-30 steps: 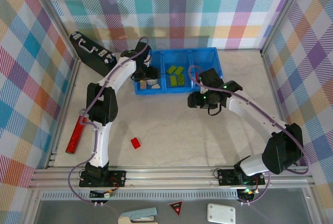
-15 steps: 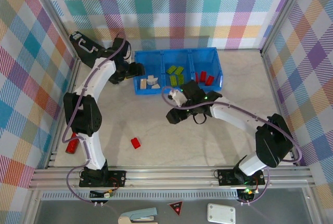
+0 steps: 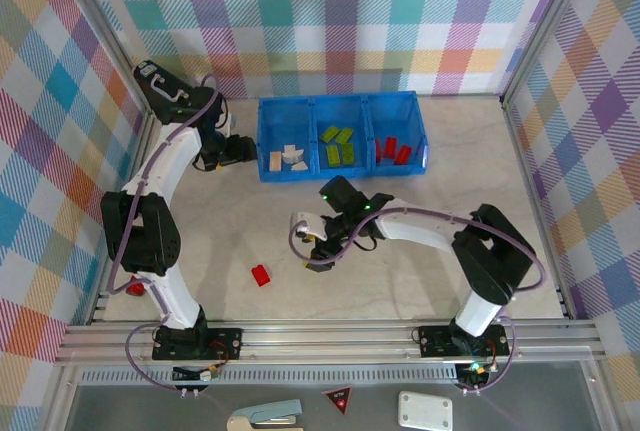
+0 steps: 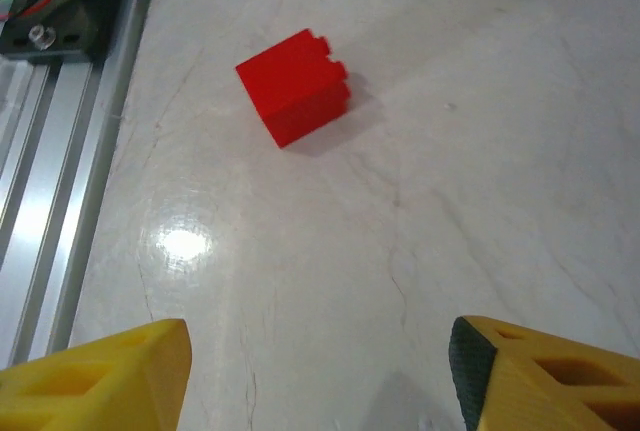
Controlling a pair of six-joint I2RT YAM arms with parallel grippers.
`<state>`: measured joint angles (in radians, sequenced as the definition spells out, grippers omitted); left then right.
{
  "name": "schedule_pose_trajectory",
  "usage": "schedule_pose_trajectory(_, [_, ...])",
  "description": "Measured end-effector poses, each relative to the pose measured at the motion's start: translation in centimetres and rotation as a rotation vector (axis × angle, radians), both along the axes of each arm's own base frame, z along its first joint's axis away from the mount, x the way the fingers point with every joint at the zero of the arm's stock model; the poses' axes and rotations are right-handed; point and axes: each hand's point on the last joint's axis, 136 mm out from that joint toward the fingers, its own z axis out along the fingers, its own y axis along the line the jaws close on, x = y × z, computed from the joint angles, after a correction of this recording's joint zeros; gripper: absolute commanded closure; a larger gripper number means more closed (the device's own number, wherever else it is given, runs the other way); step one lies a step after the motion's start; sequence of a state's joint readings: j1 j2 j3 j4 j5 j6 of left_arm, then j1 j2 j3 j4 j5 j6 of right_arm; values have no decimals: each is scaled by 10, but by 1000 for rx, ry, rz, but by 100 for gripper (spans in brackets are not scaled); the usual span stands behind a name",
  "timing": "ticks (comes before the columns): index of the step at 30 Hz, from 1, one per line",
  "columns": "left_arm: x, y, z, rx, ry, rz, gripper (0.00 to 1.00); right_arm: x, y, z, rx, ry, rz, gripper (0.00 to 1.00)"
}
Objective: Sort the legos into containers by color
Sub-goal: Pick up the lego from the bottom-center of the table.
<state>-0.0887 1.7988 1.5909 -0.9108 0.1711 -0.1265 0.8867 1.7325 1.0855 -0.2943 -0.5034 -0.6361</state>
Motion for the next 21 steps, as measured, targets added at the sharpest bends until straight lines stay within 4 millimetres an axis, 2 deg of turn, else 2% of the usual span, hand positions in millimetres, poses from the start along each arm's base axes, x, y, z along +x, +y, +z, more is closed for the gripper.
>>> schedule_pose_trajectory(4, [-4, 4, -9, 23, 10, -21, 23, -3, 24, -3, 14, -61, 111, 28])
schedule_pose_trajectory(8, [0, 6, -6, 33, -34, -29, 24, -5, 44, -3, 34, -110, 186, 25])
schedule_pose_trajectory(21, [3, 7, -14, 42, -61, -40, 24, -19, 85, -11, 50, -174, 352, 23])
